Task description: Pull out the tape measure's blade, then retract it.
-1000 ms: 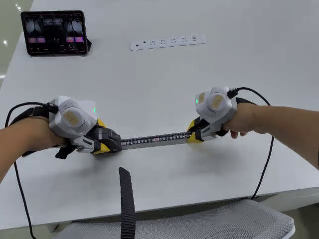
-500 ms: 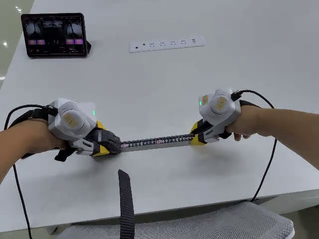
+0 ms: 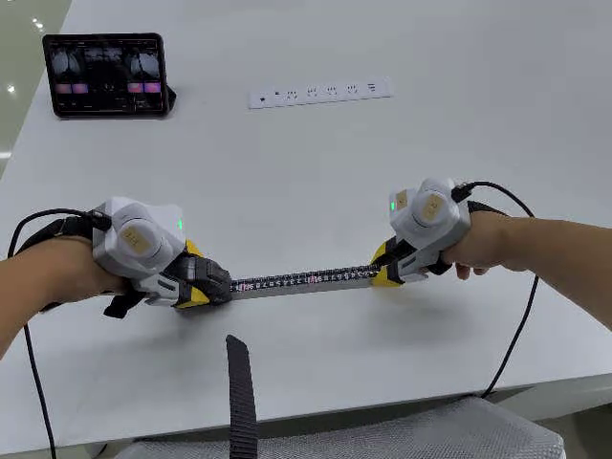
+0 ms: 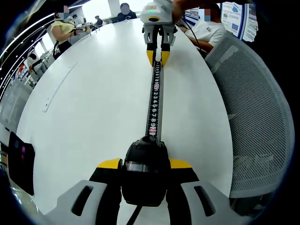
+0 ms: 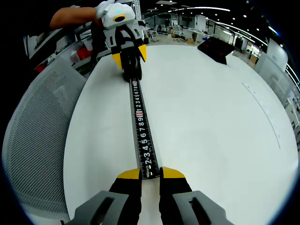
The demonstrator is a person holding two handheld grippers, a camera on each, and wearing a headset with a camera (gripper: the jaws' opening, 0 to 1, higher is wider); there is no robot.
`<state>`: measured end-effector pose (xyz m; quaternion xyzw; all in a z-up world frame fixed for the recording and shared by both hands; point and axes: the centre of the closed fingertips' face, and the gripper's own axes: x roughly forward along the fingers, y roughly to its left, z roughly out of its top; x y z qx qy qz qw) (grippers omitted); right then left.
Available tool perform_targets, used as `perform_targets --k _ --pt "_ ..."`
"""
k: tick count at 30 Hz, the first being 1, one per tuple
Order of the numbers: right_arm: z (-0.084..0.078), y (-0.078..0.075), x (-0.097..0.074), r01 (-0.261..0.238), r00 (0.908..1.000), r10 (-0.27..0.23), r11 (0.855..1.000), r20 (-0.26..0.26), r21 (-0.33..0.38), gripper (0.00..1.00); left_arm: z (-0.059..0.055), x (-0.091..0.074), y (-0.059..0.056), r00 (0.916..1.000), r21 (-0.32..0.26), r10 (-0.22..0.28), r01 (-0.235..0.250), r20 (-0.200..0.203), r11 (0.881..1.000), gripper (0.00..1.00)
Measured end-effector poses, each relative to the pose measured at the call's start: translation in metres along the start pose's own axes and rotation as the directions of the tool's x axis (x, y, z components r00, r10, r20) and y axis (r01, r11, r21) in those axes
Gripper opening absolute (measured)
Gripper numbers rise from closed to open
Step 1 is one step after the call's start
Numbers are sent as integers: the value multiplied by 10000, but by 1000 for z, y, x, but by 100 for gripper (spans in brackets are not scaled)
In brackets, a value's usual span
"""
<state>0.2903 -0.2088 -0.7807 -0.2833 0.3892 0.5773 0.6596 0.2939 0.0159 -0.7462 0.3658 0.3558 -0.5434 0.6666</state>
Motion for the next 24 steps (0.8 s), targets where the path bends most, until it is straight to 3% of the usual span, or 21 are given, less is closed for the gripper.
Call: perform_targets --k 24 --pt "-12 1 -11 130 9999 -130 9998 -27 154 10 1 0 -1 10000 14 -14 14 -19 10000 31"
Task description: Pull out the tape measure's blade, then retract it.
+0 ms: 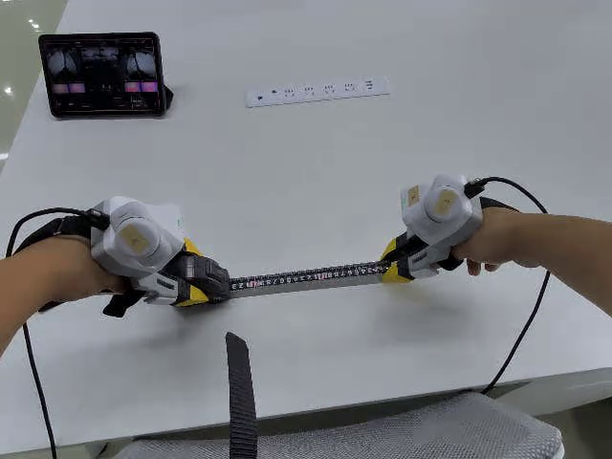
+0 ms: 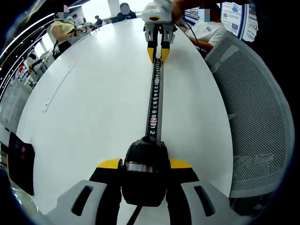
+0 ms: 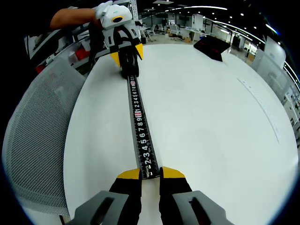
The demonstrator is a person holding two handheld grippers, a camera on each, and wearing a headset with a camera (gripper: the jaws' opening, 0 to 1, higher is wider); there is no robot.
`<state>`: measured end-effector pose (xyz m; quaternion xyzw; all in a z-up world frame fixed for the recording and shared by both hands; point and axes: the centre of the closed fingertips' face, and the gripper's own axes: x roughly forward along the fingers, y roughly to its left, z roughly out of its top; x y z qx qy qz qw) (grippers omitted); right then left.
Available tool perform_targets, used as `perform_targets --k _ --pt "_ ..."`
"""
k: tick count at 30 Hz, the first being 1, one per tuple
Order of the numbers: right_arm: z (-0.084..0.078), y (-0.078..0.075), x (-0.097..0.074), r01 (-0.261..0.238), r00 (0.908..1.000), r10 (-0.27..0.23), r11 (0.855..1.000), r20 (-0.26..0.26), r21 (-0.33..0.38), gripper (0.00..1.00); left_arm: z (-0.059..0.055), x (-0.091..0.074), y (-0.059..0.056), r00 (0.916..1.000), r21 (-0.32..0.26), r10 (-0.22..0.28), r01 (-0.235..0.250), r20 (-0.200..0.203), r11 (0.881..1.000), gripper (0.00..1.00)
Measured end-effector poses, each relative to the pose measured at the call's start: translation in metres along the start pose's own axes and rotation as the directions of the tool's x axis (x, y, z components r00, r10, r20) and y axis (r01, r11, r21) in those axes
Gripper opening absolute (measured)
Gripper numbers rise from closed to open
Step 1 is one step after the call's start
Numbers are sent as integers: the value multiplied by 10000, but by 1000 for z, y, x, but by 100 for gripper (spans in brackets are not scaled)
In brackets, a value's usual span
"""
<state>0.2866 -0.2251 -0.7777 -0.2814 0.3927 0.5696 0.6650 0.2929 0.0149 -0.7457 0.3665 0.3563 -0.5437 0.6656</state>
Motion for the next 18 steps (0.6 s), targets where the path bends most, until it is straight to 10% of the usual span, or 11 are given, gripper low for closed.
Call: perform_targets --k 18 --pt "1 3 0 26 9998 -28 9999 -175 -121 10 0 1 1 9999 -95 13 -12 160 10000 32"
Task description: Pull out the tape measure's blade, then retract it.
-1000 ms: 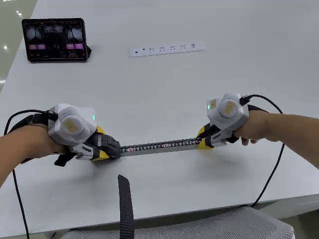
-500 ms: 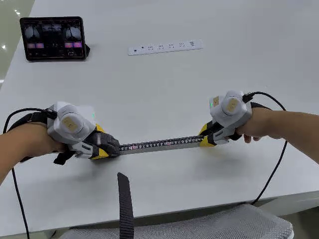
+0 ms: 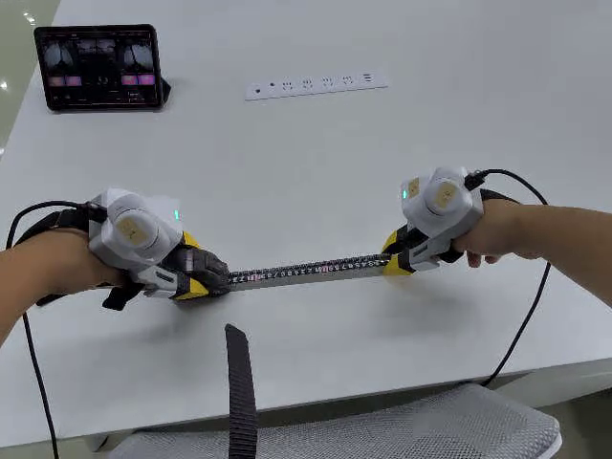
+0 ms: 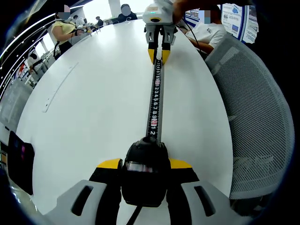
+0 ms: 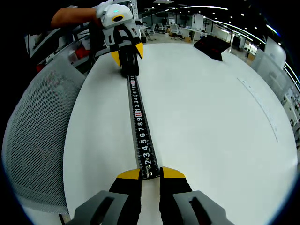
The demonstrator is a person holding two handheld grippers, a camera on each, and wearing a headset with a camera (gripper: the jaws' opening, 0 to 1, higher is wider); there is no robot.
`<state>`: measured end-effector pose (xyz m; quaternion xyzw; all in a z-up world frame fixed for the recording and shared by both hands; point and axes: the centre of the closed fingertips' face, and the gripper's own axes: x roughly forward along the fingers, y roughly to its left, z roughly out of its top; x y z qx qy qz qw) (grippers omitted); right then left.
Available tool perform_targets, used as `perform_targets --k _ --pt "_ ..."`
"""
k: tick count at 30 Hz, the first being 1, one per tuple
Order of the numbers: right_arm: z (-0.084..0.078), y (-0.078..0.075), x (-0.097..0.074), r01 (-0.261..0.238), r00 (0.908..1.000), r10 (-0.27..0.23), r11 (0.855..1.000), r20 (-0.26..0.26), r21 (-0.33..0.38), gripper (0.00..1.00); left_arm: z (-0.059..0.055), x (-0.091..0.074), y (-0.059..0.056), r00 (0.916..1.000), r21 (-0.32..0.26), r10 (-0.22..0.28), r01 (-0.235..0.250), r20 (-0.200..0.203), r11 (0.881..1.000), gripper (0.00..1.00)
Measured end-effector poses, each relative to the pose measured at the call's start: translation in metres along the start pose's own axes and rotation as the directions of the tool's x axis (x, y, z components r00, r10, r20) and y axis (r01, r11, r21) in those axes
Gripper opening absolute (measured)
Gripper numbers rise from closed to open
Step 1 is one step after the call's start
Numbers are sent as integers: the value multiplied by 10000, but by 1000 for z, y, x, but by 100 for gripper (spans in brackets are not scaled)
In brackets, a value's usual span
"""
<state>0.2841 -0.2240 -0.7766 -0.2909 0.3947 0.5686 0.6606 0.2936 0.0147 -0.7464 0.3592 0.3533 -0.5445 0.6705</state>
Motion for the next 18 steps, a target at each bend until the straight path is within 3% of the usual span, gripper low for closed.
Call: perform_targets --k 18 --pt "-1 -1 2 -86 9969 21 9965 -783 -831 12 0 1 1 9997 68 -121 123 -223 9999 33"
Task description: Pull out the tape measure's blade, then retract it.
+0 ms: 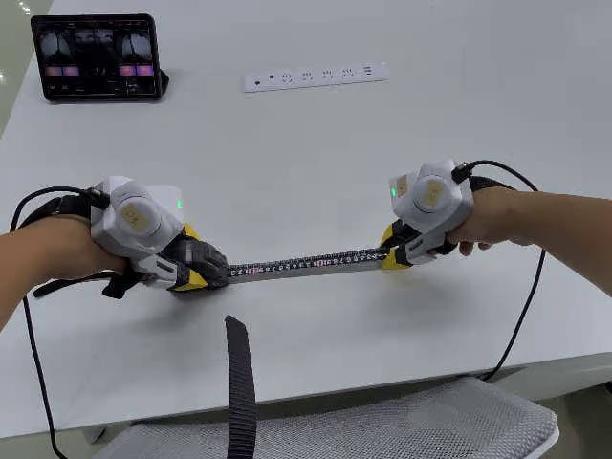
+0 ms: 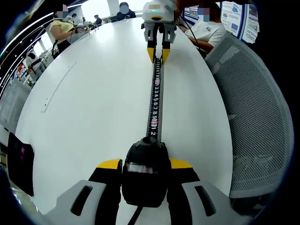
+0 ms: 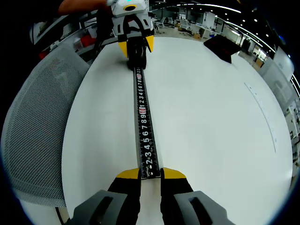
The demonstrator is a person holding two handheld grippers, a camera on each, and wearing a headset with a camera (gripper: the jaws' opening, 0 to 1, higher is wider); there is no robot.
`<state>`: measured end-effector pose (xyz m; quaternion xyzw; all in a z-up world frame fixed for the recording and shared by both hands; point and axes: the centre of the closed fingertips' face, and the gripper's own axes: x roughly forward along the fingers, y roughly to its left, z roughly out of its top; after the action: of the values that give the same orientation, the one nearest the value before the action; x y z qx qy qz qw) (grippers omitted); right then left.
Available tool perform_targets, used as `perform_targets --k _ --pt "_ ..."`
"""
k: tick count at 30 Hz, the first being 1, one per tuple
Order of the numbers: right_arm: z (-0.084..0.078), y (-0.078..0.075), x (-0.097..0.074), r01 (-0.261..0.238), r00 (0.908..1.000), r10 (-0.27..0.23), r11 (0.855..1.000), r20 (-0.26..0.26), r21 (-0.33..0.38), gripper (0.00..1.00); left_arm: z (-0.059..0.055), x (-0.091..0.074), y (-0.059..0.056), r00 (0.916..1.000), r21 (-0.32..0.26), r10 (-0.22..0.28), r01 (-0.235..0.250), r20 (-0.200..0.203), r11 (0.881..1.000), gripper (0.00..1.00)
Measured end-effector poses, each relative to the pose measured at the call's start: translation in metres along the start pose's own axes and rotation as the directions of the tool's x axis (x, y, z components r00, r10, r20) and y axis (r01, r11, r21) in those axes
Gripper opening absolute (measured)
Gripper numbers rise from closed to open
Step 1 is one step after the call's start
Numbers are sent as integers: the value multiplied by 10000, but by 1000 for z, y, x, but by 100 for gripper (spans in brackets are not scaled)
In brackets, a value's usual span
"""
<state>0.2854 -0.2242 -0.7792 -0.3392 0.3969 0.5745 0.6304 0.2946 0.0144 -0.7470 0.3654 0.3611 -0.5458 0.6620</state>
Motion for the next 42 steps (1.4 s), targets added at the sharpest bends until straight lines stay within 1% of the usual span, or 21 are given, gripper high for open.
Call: perform_targets --k 4,9,12,13,18,21,22,24,29,32,34,36,38,40,42 --pt "0 0 0 18 10000 -18 9999 -51 -125 12 0 0 0 10000 -48 -15 15 19 10000 33" --pt "0 1 0 58 10000 -59 9999 -65 -115 13 0 -2 0 10000 -161 -64 65 73 9998 33" --pt "0 4 0 107 9997 -114 9993 -197 -370 15 2 -6 2 9998 -279 17 -12 204 9996 35" --pt "-1 2 1 99 9997 -107 9992 -209 -379 17 3 -8 2 9997 -309 41 -33 256 9995 35" --pt "-1 4 -1 42 9995 -60 9983 -304 -590 21 9 -15 2 9984 -396 12 10 557 9992 42" --pt "0 1 -3 123 9997 -134 9986 -198 -510 26 11 -17 -1 9970 -404 -81 112 770 9991 44" --pt "1 1 -4 81 9998 -89 9987 -156 -494 26 11 -17 -2 9968 -426 -112 146 793 9990 45" --pt "1 3 -5 59 9999 -66 9989 -144 -473 27 9 -17 -2 9976 -498 -99 134 689 9987 48" --pt "-2 3 -8 11 9999 -19 9988 -172 -494 29 7 -19 -3 9975 -509 -6 42 709 9987 54" --pt "-1 3 -11 9 10000 -10 9991 -21 -421 30 6 -19 -5 9973 -620 -74 119 730 9980 58" --pt "2 4 -13 -4 10000 6 9993 55 -372 31 9 -21 -9 9954 -681 -211 275 940 9973 60" --pt "3 4 -15 18 9999 -14 9995 115 -329 33 10 -21 -11 9949 -705 -260 329 975 9970 62" --pt "4 4 -16 52 9999 -49 9996 120 -290 34 13 -22 -14 9922 -785 -389 484 1181 9957 65" --pt "1 4 -17 66 10000 -66 10000 -14 28 37 14 -24 -15 9909 -959 -387 513 1287 9941 68" --pt "2 5 -19 87 10000 -87 9999 -11 112 40 15 -25 -15 9905 -1083 -379 524 1319 9927 72"
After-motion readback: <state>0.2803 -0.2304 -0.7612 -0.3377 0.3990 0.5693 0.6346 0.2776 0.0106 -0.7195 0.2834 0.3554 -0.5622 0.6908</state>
